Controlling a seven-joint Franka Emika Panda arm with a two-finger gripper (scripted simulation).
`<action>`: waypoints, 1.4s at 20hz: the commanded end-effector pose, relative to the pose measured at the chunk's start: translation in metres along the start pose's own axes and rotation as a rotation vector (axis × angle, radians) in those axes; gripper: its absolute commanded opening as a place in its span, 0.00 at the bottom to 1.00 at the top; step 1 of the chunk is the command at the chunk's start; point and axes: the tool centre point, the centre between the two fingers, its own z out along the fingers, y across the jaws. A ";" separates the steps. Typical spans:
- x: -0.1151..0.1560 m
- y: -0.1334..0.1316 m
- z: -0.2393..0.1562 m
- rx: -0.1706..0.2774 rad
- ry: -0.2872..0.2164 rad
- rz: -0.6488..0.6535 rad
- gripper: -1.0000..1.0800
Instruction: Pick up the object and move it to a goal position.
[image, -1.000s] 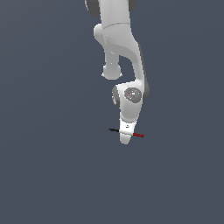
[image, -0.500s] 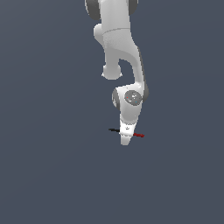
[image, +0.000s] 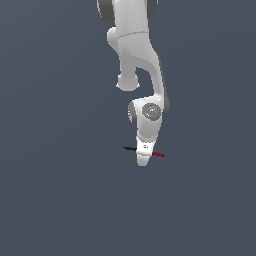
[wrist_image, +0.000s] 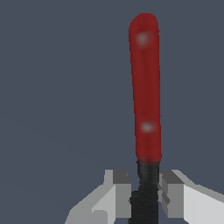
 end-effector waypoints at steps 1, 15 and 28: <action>-0.005 0.001 -0.002 -0.001 0.000 0.001 0.00; -0.110 0.026 -0.044 0.000 -0.001 0.001 0.00; -0.237 0.059 -0.095 0.001 0.000 0.002 0.00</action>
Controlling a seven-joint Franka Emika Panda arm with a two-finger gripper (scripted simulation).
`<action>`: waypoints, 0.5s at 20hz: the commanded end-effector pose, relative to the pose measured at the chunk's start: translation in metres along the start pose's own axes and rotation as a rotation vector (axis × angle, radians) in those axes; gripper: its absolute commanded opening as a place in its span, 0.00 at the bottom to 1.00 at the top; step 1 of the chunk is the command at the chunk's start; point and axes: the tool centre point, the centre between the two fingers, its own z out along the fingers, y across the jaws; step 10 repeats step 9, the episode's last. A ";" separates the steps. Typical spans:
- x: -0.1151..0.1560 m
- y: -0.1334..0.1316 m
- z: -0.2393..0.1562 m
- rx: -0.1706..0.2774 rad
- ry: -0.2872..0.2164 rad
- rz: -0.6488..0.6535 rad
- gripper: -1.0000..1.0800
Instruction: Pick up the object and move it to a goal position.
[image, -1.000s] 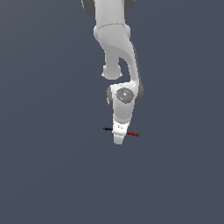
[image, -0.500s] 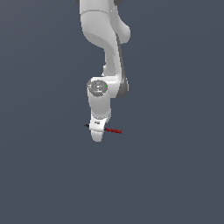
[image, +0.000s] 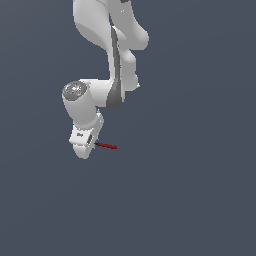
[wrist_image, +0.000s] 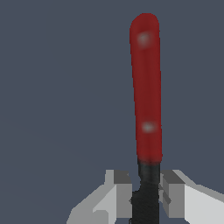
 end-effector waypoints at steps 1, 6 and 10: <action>-0.016 0.005 -0.007 0.000 0.001 -0.002 0.00; -0.035 0.011 -0.014 0.001 0.000 -0.002 0.00; -0.037 0.012 -0.015 0.001 0.000 -0.001 0.00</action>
